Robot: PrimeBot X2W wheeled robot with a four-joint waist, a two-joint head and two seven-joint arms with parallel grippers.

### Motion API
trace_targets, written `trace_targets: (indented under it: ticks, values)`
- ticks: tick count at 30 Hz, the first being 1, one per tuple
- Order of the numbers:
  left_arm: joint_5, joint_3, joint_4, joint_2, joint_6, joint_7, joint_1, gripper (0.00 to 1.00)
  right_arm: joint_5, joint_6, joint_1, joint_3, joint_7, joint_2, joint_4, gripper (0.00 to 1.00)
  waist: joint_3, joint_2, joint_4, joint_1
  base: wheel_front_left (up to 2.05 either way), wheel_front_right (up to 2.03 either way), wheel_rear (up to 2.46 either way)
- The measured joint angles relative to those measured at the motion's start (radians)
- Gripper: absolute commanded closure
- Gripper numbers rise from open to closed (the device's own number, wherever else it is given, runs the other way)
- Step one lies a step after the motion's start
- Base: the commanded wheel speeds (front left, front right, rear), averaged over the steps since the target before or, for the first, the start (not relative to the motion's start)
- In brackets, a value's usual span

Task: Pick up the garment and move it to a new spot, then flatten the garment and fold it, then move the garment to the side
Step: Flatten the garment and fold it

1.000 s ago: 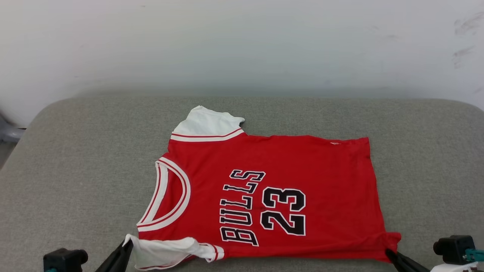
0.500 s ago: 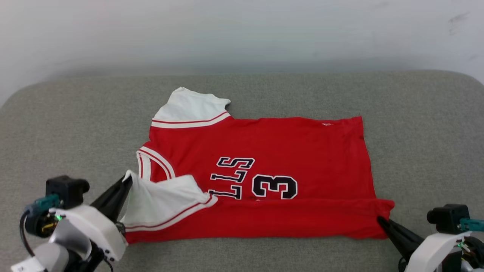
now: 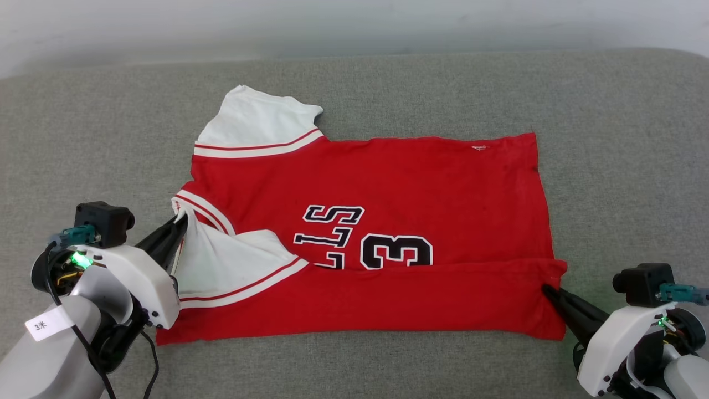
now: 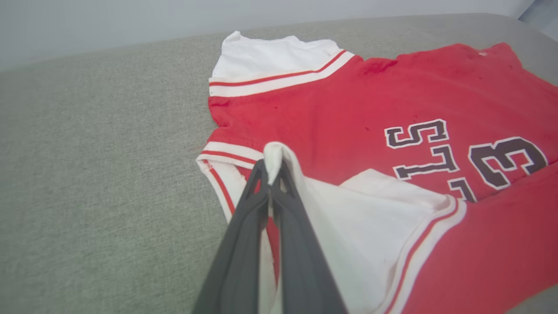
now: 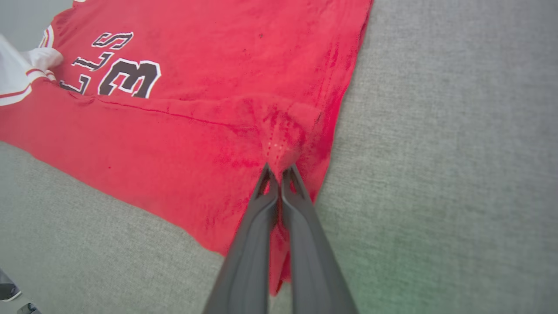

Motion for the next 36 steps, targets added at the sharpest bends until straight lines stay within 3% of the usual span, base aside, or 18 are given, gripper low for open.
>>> trace_targets:
  ticks: [15,16,17,18,27,36]
  values:
    - [-0.047,-0.147,0.179,-0.021,-0.001,-0.063,-0.081,1.0,0.007,0.0,-0.05,0.036,-0.017,0.01,0.072,1.0,0.041,0.0,0.001,-0.0001,0.0,0.0,0.0]
    - [-0.056,-0.148,0.191,-0.025,-0.001,-0.068,-0.087,1.0,0.009,0.0,-0.05,0.036,-0.017,0.012,0.077,0.68,0.035,0.0,0.003,-0.0001,0.0,0.0,0.0]
    - [-0.061,-0.152,0.198,-0.027,-0.001,-0.074,-0.093,0.46,0.012,0.0,-0.05,0.036,-0.017,0.013,0.079,0.0,0.03,0.0,0.005,-0.0001,0.0,0.0,0.0]
    - [-0.063,-0.157,0.208,-0.027,-0.001,-0.075,-0.099,0.0,0.013,0.0,-0.05,0.034,-0.019,0.014,0.08,0.0,0.024,0.0,0.007,-0.0001,0.0,0.0,0.0]
    - [-0.085,-0.23,0.202,0.001,-0.001,-0.037,-0.131,0.0,-0.056,0.0,-0.028,-0.036,-0.049,-0.014,0.072,0.0,-0.064,0.0,0.037,-0.0002,0.0,0.0,0.0]
    - [-0.171,-0.31,0.096,0.069,-0.001,0.2,-0.189,0.0,-0.106,0.0,0.027,-0.106,-0.007,0.016,0.02,0.0,-0.14,0.0,0.072,-0.0003,0.0,0.0,0.0]
